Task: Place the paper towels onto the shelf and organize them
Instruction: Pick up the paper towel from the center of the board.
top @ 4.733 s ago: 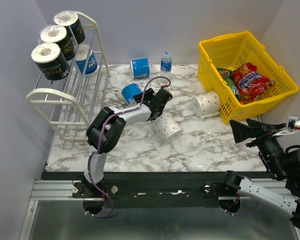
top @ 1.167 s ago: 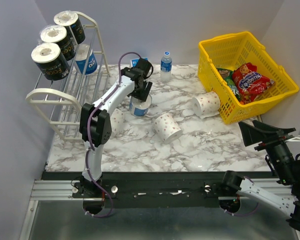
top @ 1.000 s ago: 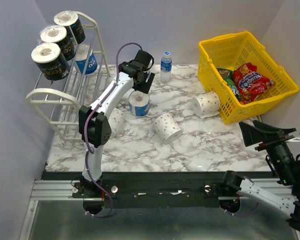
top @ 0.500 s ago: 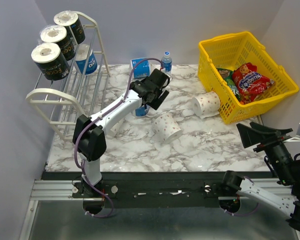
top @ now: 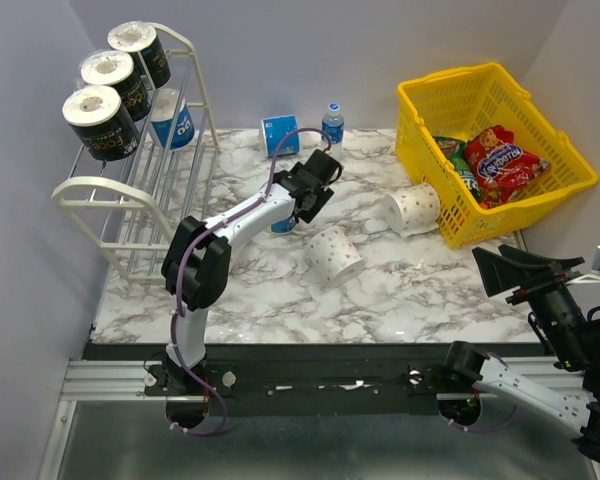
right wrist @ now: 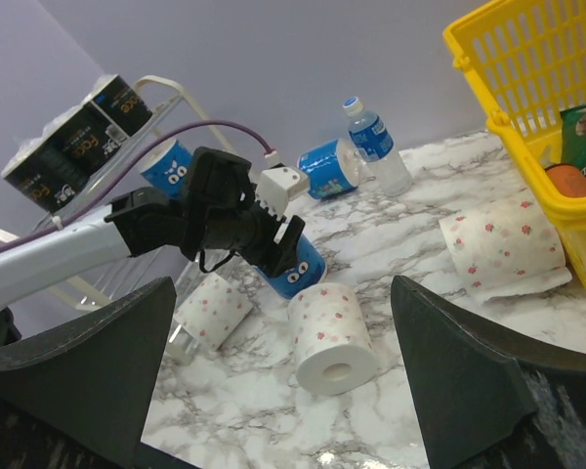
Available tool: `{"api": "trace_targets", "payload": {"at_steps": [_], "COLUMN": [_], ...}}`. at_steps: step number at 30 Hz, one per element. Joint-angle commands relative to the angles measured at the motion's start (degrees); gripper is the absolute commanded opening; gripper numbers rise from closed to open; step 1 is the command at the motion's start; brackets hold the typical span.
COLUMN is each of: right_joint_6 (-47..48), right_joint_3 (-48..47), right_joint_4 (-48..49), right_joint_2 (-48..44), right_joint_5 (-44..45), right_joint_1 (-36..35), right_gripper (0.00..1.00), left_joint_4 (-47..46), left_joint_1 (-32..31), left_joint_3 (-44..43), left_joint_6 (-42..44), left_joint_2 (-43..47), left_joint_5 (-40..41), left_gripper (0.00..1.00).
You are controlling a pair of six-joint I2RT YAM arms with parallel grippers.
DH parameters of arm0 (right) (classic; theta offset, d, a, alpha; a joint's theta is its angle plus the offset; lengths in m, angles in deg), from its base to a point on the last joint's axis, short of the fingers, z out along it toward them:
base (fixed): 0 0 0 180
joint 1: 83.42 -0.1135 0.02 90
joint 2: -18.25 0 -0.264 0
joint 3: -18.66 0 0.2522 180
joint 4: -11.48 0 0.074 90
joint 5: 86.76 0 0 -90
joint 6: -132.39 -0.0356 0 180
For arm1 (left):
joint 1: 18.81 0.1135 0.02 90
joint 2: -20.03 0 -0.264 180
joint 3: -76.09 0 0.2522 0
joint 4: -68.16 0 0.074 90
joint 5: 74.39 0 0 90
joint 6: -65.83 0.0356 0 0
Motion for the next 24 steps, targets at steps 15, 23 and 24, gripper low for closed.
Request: {"api": "trace_targets", "payload": {"at_steps": [15, 23, 24], "right_joint_6": [1.01, 0.74, 0.74], "right_joint_3": [0.35, -0.18, -0.44], "right_joint_4": [-0.86, -0.6, -0.68], "right_joint_2": [-1.57, -0.43, -0.17], "right_joint_5": [1.91, 0.86, 0.77], "right_joint_1": [-0.36, -0.36, -0.45], "right_gripper": [1.0, 1.0, 1.0], "left_joint_4": [-1.7, 5.23, 6.02], "left_joint_1": [1.34, 1.34, 1.34], "left_joint_3": [0.06, -4.77, -5.48], "left_joint_6": [-1.54, -1.28, -1.11], "left_joint_2": [-4.35, -0.3, 0.05], "left_joint_5": [7.97, 15.71, 17.72], "left_gripper": [0.48, 0.42, 0.42]}}
